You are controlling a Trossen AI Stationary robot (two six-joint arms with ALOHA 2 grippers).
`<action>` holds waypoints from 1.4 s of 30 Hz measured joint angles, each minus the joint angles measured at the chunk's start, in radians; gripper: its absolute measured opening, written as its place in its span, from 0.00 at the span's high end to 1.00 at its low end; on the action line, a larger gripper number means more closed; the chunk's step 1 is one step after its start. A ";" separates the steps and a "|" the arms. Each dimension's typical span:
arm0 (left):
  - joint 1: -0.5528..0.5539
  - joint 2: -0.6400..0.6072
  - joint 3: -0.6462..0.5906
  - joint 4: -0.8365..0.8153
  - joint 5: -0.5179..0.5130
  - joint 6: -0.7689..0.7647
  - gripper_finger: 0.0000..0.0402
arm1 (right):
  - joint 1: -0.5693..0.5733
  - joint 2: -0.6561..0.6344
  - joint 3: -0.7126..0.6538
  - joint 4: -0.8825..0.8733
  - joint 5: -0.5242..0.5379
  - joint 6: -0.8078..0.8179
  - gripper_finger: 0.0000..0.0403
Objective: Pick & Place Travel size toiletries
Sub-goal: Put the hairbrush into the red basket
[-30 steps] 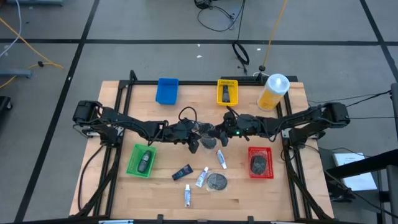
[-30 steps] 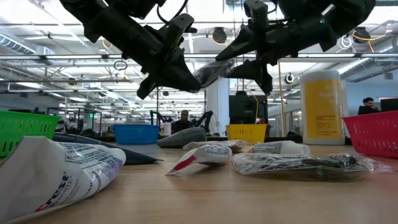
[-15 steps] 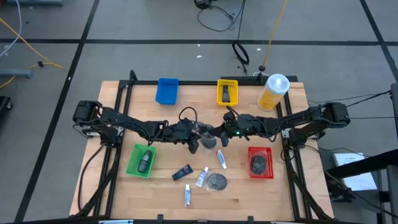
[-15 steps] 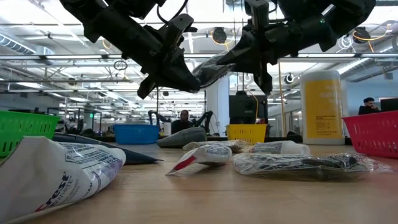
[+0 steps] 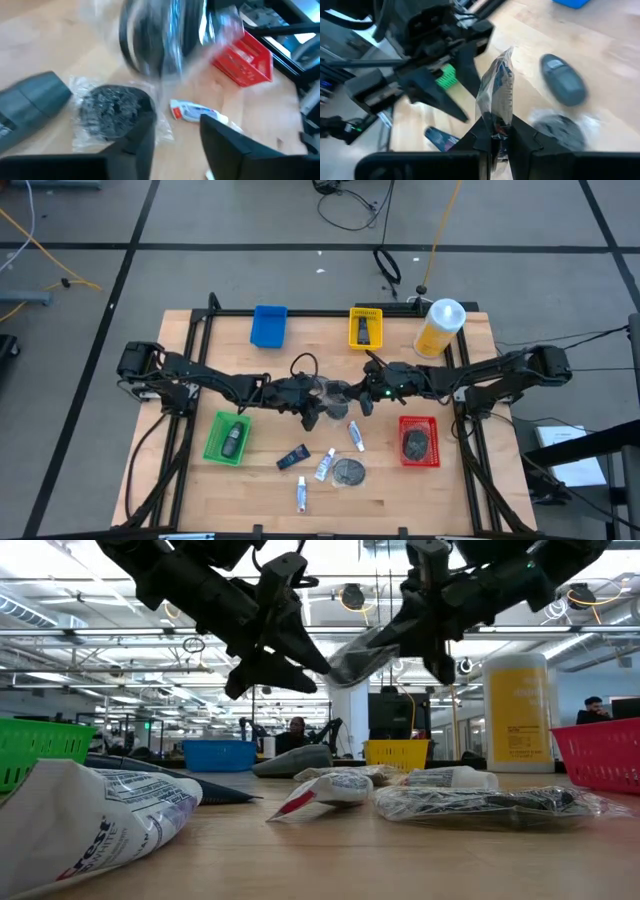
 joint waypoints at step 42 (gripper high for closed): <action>0.026 -0.001 0.000 0.023 0.135 -0.031 0.55 | -0.035 -0.561 0.000 -1.269 -0.690 -0.017 0.93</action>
